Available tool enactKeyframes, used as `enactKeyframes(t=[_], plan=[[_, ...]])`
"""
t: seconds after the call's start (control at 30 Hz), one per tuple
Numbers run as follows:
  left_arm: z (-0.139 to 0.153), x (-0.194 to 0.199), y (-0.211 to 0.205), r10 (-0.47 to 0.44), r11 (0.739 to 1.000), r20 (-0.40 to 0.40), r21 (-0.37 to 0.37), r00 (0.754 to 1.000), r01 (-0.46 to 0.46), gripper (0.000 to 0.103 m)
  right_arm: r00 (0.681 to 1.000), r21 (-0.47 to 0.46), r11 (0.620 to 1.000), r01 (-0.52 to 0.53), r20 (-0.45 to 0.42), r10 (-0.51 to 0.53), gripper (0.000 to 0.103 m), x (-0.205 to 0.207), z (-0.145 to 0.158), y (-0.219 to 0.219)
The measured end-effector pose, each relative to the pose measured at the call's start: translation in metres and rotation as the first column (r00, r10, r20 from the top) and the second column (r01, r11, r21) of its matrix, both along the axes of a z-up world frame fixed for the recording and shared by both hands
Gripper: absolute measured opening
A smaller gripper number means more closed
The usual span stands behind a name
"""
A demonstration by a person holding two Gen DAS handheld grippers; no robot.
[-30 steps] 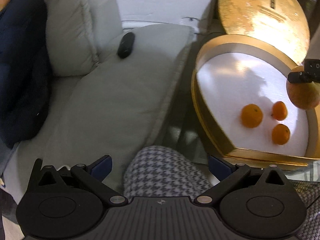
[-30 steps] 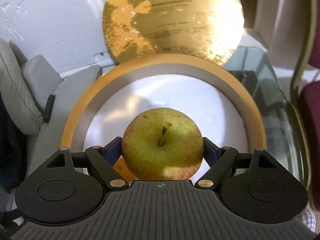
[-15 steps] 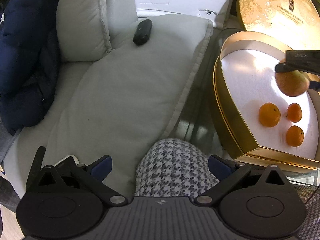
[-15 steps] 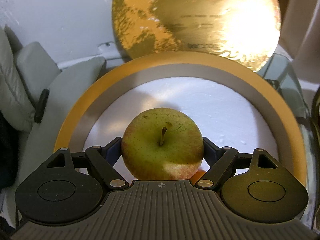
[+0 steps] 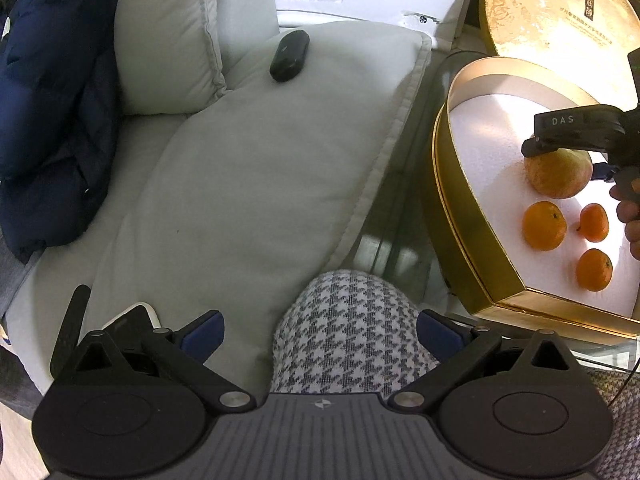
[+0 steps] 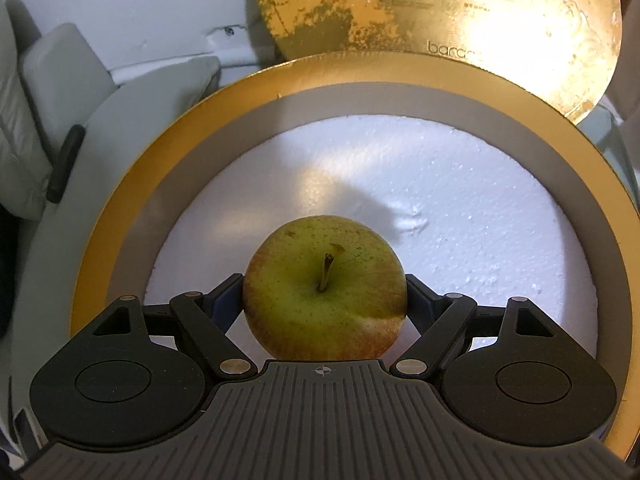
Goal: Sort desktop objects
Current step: 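Carry the apple into the gold box and release it beside the mandarins, then withdraw the open right gripper from the gold box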
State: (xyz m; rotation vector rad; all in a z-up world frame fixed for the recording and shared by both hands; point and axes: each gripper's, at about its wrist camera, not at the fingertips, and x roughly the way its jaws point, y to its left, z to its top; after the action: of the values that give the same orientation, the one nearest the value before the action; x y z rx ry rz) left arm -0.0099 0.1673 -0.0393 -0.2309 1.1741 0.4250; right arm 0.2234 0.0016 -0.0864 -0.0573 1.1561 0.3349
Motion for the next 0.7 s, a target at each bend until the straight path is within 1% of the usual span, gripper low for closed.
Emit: enactKeyframes(t=[0.17, 0.2, 0.3, 0.47, 0.6, 0.7], plan=[[0.001, -0.001, -0.001, -0.002, 1.0, 0.005, 0.003, 1.0, 0.002, 0.102, 1.0, 0.004, 1.0, 0.0, -0.019, 0.0, 0.084, 0.007, -0.002, 0.0], [0.002, -0.001, -0.001, -0.003, 1.0, 0.007, 0.004, 1.0, 0.003, 0.102, 1.0, 0.012, 1.0, 0.004, -0.024, -0.003, 0.087, 0.008, -0.001, -0.001], [0.003, -0.002, -0.003, -0.004, 1.0, 0.012, 0.007, 1.0, 0.004, 0.102, 1.0, 0.021, 1.0, 0.019, -0.014, -0.019, 0.088, 0.008, 0.004, -0.005], [0.008, -0.005, -0.009, -0.019, 1.0, 0.027, 0.017, 0.999, 0.019, 0.102, 1.0, 0.058, 0.998, 0.025, 0.01, -0.026, 0.089, 0.002, 0.024, -0.016], [0.014, -0.007, -0.017, -0.036, 0.999, 0.04, 0.022, 0.999, 0.035, 0.102, 0.999, 0.091, 0.995, 0.029, 0.03, -0.032, 0.089, -0.013, 0.045, -0.03], [0.018, -0.008, -0.024, -0.057, 0.998, 0.047, 0.025, 0.997, 0.056, 0.102, 0.999, 0.113, 0.993, 0.04, 0.025, -0.043, 0.089, -0.031, 0.056, -0.047]])
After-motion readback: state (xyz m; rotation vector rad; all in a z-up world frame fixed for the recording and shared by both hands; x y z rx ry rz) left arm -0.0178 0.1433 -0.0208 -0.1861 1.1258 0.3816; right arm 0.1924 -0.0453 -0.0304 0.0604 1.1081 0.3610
